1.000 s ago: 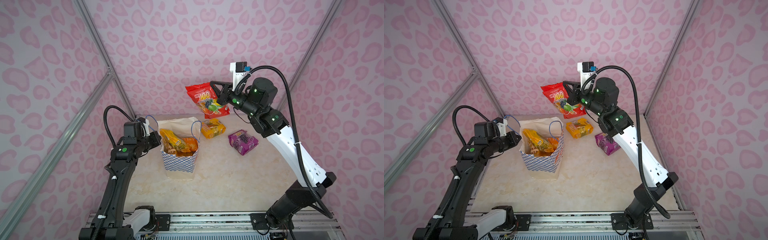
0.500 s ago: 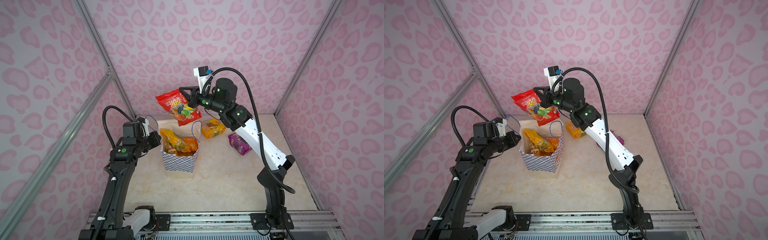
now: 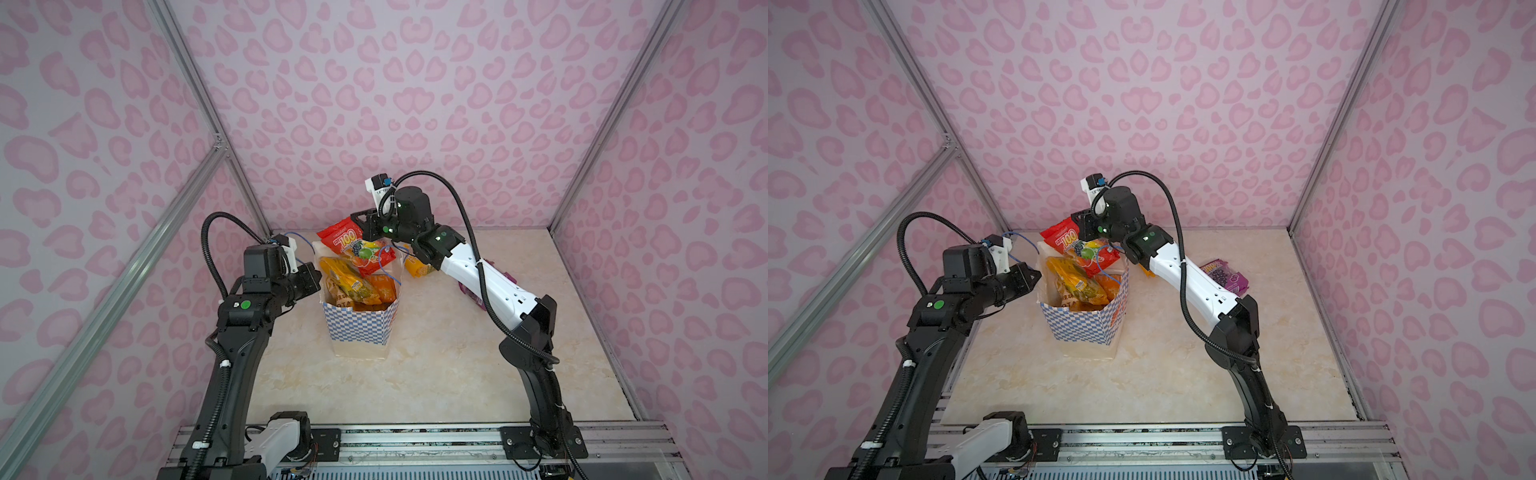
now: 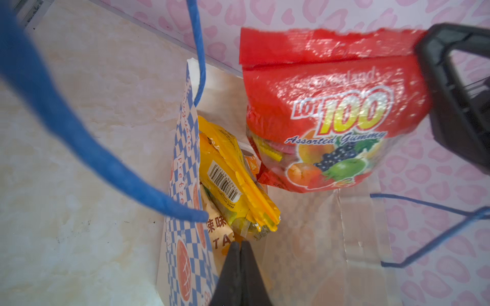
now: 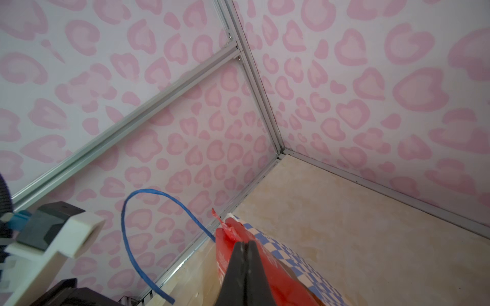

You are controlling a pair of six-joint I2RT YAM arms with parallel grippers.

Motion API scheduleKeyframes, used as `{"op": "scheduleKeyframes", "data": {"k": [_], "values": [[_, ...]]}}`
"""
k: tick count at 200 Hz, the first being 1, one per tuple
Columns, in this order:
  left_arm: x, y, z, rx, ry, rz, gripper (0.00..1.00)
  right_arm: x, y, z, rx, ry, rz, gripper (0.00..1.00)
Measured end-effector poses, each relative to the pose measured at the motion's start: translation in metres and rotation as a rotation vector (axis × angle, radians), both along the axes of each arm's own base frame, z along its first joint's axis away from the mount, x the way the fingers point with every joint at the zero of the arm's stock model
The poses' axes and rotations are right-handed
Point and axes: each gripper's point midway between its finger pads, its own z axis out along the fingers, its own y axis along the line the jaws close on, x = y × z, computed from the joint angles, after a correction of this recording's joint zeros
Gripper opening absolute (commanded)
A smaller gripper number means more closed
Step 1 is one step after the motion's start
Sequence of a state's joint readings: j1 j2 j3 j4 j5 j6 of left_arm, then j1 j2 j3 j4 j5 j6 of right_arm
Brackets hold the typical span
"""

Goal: Place the snacks into the paper bag
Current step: 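Carry the red gummy bag over the paper bag and lower it in, then open the right gripper and move it toward the purple gummy bag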

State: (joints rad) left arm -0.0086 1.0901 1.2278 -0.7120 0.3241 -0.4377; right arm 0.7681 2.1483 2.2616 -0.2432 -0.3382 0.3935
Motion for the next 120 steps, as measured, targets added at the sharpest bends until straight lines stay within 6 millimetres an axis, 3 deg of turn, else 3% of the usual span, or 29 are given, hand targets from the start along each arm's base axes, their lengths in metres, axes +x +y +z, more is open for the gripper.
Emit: {"op": "scheduleKeyframes", "data": {"k": [42, 120], "values": [[0.002, 0.000, -0.003, 0.000, 0.010, 0.000, 0.06, -0.005, 0.008, -0.039, -0.094, -0.026, -0.009, 0.00], [0.003, 0.006, -0.002, 0.025, 0.017, 0.030, 0.04, 0.001, 0.006, -0.070, -0.172, -0.035, -0.043, 0.10]]}}
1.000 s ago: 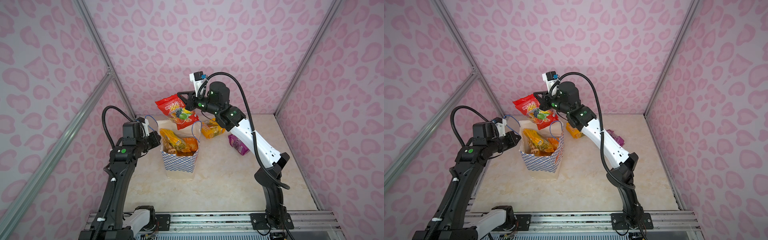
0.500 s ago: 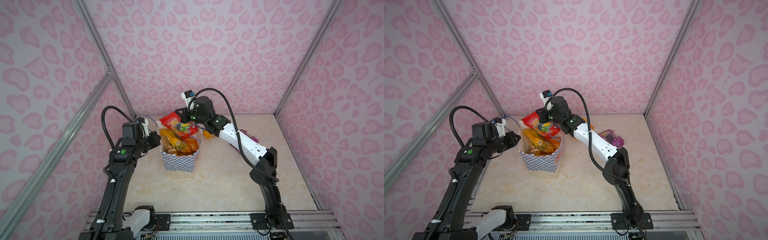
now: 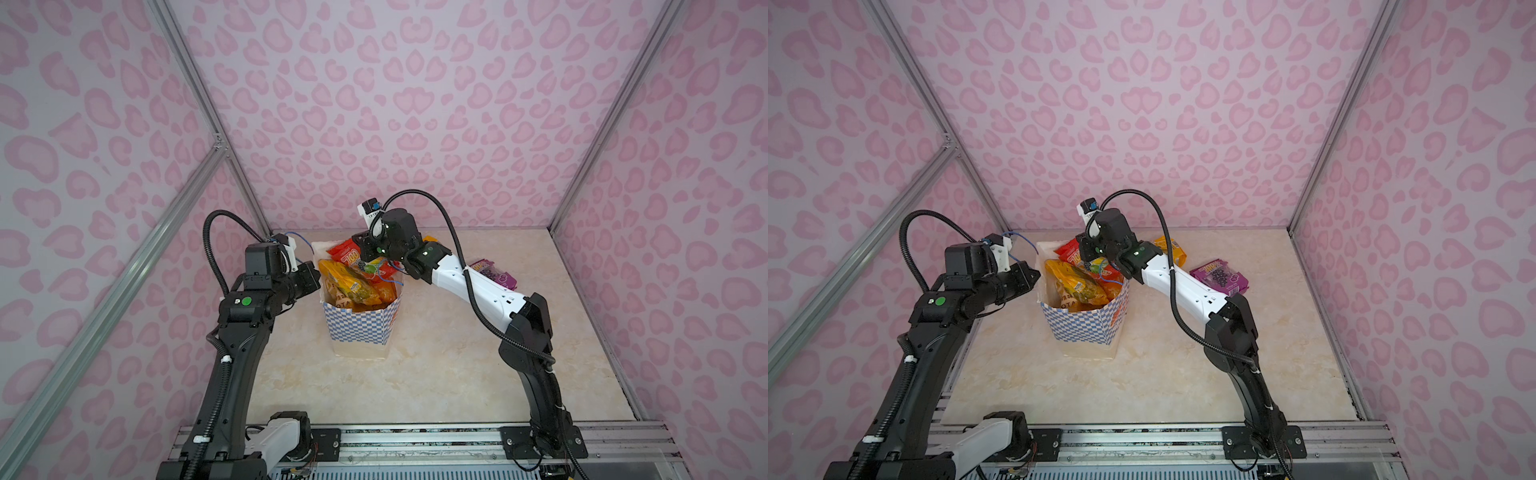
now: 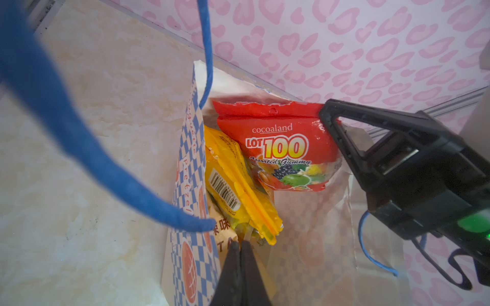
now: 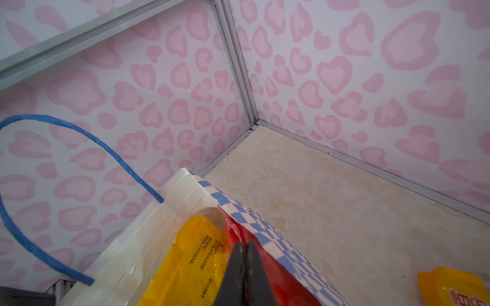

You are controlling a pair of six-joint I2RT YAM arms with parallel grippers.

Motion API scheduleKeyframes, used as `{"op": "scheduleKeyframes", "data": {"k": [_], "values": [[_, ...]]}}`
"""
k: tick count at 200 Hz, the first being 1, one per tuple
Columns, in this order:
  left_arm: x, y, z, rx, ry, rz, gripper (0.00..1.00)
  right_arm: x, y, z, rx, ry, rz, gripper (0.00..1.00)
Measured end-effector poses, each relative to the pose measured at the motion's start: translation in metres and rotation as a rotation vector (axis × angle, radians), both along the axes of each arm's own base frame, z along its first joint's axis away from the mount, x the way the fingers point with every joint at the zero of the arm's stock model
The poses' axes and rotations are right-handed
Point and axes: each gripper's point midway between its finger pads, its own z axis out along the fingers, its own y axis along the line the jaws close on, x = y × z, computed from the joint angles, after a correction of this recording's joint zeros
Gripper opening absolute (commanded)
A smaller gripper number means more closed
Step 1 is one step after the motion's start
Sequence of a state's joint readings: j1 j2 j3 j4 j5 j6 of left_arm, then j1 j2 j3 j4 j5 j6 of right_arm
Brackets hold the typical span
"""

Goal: Place the snacks into the paper bag
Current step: 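Open the right gripper and move it toward the purple gummy bag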

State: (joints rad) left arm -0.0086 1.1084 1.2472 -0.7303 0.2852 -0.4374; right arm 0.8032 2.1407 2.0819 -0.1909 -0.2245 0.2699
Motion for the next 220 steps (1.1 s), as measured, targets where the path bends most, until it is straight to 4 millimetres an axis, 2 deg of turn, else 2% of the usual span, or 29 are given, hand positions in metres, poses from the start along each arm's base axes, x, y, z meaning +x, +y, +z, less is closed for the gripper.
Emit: {"op": "scheduleKeyframes", "data": {"k": [12, 36, 49, 64, 91, 110, 126, 137, 159, 176, 181, 192, 208, 220], "values": [[-0.001, 0.000, 0.002, 0.001, 0.002, 0.001, 0.08, 0.000, 0.000, 0.001, 0.002, -0.002, 0.000, 0.24], [-0.010, 0.001, 0.019, 0.003, -0.035, 0.004, 0.30, 0.001, -0.001, 0.005, 0.010, -0.013, -0.008, 0.51], [-0.015, 0.005, 0.030, 0.015, -0.063, 0.029, 0.41, 0.002, -0.001, 0.006, 0.009, -0.017, -0.013, 0.56], [-0.020, 0.013, 0.035, 0.042, -0.063, 0.067, 0.46, 0.003, -0.002, 0.005, 0.005, -0.016, -0.021, 0.60], [-0.022, 0.018, 0.016, 0.079, 0.014, 0.091, 0.52, 0.000, 0.000, 0.005, 0.002, -0.016, -0.018, 0.68], [-0.021, 0.015, -0.004, 0.103, 0.090, 0.080, 0.52, -0.005, 0.003, 0.012, -0.004, -0.032, -0.015, 0.77], [-0.018, 0.012, -0.013, 0.123, 0.121, 0.074, 0.51, -0.014, 0.005, 0.030, 0.008, -0.060, -0.002, 0.87], [-0.016, 0.011, -0.016, 0.135, 0.137, 0.072, 0.47, -0.019, 0.004, 0.043, 0.013, -0.078, -0.005, 0.97], [-0.007, 0.011, -0.029, 0.165, 0.178, 0.081, 0.42, -0.027, -0.004, 0.069, 0.017, -0.120, -0.016, 0.97], [0.000, 0.013, -0.040, 0.185, 0.217, 0.091, 0.37, -0.030, -0.021, 0.089, 0.007, -0.146, -0.058, 0.97], [0.001, 0.013, -0.041, 0.189, 0.223, 0.093, 0.33, -0.031, -0.029, 0.096, 0.003, -0.152, -0.079, 0.97], [0.006, 0.012, -0.038, 0.193, 0.215, 0.099, 0.30, -0.033, -0.043, 0.108, -0.007, -0.164, -0.115, 0.97], [0.009, 0.010, -0.034, 0.191, 0.201, 0.095, 0.26, -0.032, -0.076, 0.123, -0.022, -0.173, -0.186, 0.98], [0.011, 0.008, -0.034, 0.192, 0.199, 0.089, 0.22, -0.026, -0.108, 0.123, -0.039, -0.161, -0.248, 0.98]]}}
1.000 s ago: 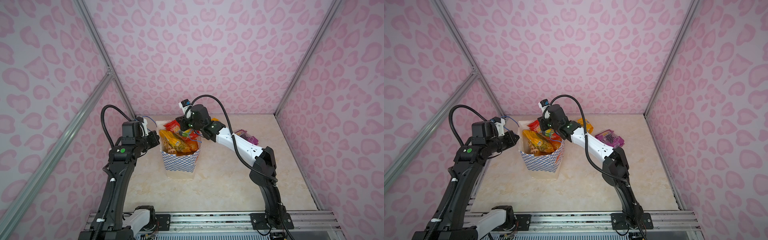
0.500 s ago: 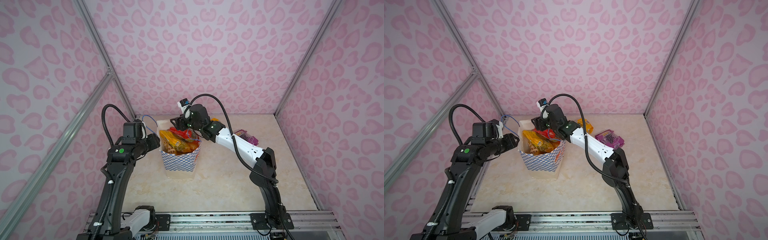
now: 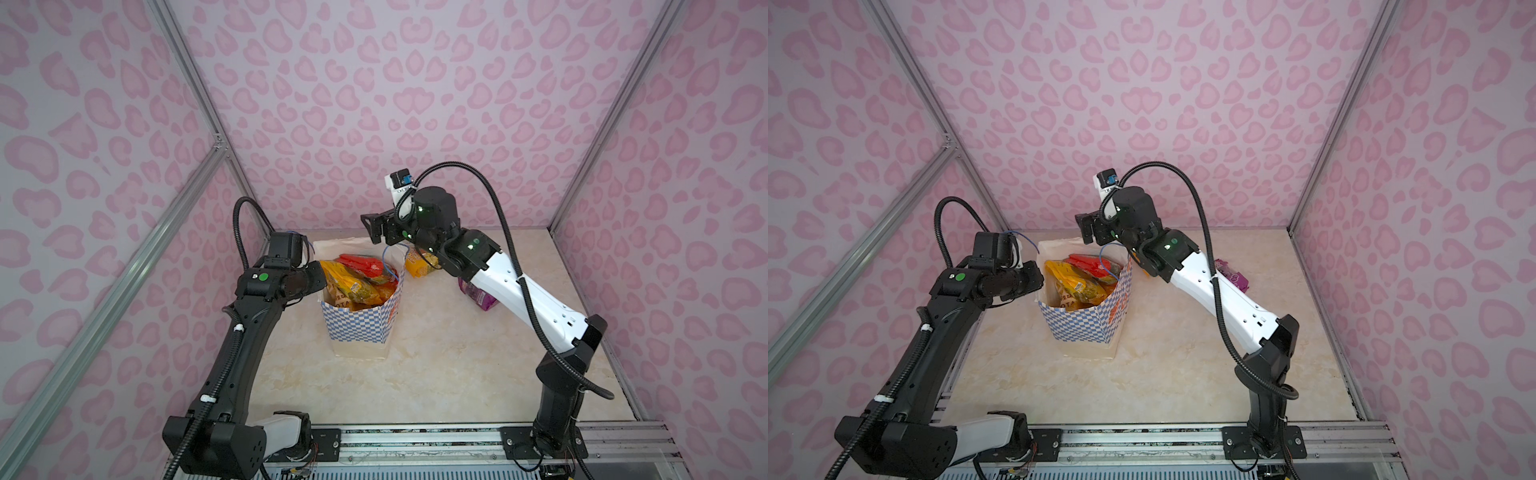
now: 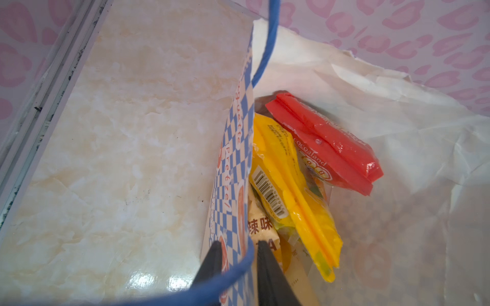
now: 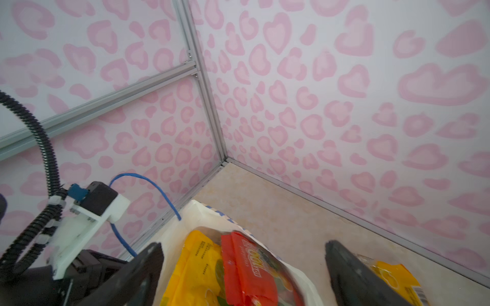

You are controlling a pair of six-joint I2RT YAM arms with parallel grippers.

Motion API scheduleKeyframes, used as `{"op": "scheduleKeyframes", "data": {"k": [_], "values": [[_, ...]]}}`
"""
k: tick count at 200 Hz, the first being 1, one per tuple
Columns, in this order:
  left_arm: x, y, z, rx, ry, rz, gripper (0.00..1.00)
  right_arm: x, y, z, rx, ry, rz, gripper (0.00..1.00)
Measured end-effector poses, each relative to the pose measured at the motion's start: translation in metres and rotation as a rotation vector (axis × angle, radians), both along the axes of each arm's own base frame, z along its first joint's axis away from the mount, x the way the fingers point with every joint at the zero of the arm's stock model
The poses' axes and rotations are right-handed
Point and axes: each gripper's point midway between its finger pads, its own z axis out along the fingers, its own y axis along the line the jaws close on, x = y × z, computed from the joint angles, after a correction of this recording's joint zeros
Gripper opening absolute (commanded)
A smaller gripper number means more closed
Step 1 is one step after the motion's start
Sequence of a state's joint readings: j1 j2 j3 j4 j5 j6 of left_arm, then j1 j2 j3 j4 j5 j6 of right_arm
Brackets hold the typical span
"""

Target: Place the snacks into the paper bag

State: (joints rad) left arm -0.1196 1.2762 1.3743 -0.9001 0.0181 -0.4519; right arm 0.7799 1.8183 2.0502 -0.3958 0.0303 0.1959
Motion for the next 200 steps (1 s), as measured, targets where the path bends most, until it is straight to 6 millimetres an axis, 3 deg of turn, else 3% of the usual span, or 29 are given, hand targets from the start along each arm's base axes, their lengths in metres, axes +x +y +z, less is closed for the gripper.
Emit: {"op": "scheduleKeyframes", "data": {"k": [22, 43, 67, 108, 128, 147, 179, 200], "values": [[0.002, 0.000, -0.002, 0.000, 0.003, -0.001, 0.15, 0.024, -0.085, -0.034, -0.019, 0.091, -0.192, 0.97], [0.002, -0.001, -0.005, 0.000, 0.010, -0.003, 0.09, 0.039, -0.177, -0.097, -0.030, 0.241, -0.400, 0.98], [0.001, -0.002, -0.006, 0.001, 0.012, -0.007, 0.03, 0.031, -0.267, -0.171, -0.002, 0.417, -0.608, 0.98], [0.002, -0.006, -0.006, -0.015, 0.011, -0.020, 0.03, 0.017, -0.369, -0.265, 0.119, 0.637, -0.866, 0.98], [0.002, -0.008, -0.006, -0.023, 0.010, -0.026, 0.03, 0.022, -0.395, -0.301, 0.175, 0.713, -0.924, 0.98], [0.002, -0.009, -0.005, -0.029, 0.010, -0.025, 0.03, 0.040, -0.402, -0.325, 0.222, 0.762, -0.897, 0.98], [0.000, -0.008, -0.002, -0.034, 0.000, -0.021, 0.03, 0.067, -0.396, -0.360, 0.310, 0.808, -0.792, 0.98], [-0.001, -0.009, 0.000, -0.036, -0.004, -0.023, 0.04, 0.069, -0.376, -0.363, 0.362, 0.810, -0.691, 0.98]]}}
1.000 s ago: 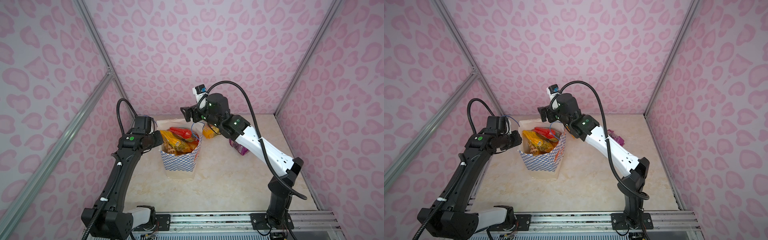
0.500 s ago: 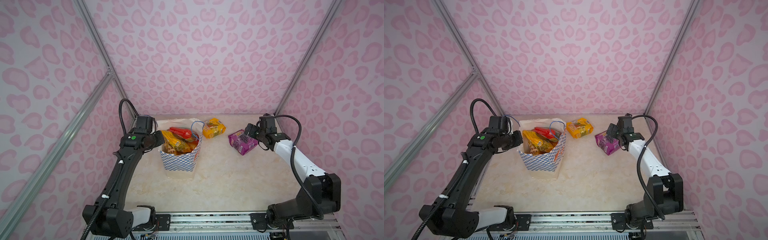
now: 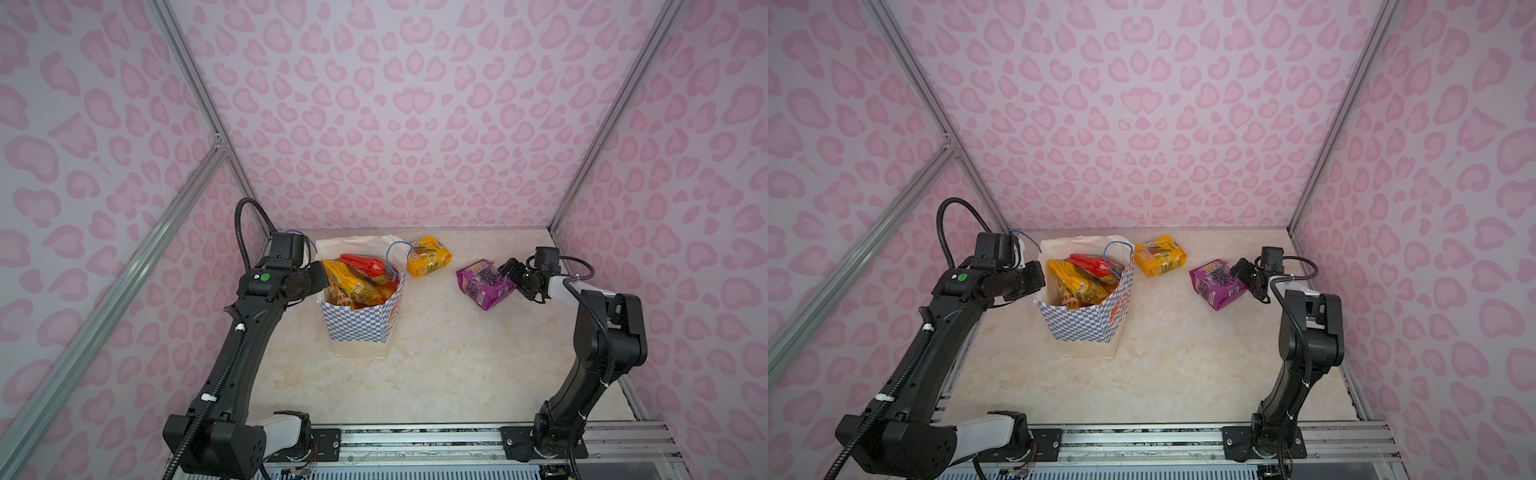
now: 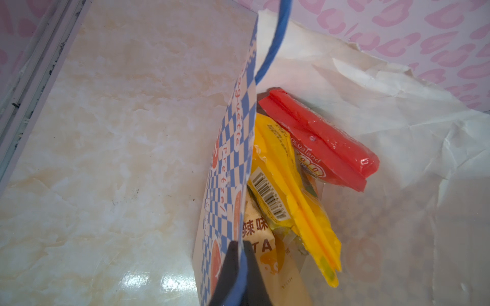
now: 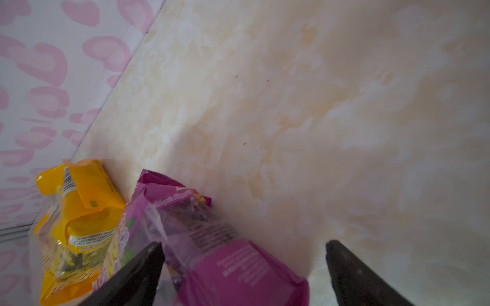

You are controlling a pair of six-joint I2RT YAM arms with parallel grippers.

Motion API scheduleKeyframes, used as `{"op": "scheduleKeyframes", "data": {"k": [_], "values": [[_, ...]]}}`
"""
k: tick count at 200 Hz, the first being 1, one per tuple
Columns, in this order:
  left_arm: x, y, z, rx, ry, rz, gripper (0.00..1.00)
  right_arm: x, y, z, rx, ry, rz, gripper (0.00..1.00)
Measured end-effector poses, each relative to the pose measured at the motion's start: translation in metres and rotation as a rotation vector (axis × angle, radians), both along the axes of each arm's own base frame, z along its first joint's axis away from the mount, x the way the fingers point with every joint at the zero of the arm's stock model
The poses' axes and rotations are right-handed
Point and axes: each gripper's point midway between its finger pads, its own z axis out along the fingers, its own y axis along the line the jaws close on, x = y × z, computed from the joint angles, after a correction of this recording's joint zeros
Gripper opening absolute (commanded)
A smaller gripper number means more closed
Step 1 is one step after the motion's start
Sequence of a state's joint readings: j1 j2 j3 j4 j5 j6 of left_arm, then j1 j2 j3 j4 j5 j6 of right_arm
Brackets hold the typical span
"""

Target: Place the snacks into the paper bag

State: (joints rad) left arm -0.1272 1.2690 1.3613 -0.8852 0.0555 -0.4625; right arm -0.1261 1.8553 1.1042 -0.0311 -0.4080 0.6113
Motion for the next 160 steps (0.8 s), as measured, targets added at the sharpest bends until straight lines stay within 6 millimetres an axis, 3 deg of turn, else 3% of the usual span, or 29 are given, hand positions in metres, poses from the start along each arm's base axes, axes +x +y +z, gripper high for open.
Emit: {"op": "scheduleKeyframes", "data": {"k": [53, 88, 119, 160], "values": [[0.001, 0.000, -0.002, 0.001, 0.006, 0.000, 0.04, -0.051, 0.093, 0.018, 0.172, -0.024, 0.223, 0.98], [0.003, 0.000, -0.004, 0.001, 0.010, 0.000, 0.04, -0.084, 0.159, 0.044, 0.212, -0.040, 0.416, 0.97], [0.003, 0.000, -0.004, 0.001, 0.009, 0.000, 0.04, -0.093, 0.154, 0.055, 0.164, -0.051, 0.420, 0.95], [0.005, -0.001, -0.004, -0.004, 0.008, -0.003, 0.04, -0.109, 0.169, 0.038, 0.130, 0.017, 0.481, 0.93]]}}
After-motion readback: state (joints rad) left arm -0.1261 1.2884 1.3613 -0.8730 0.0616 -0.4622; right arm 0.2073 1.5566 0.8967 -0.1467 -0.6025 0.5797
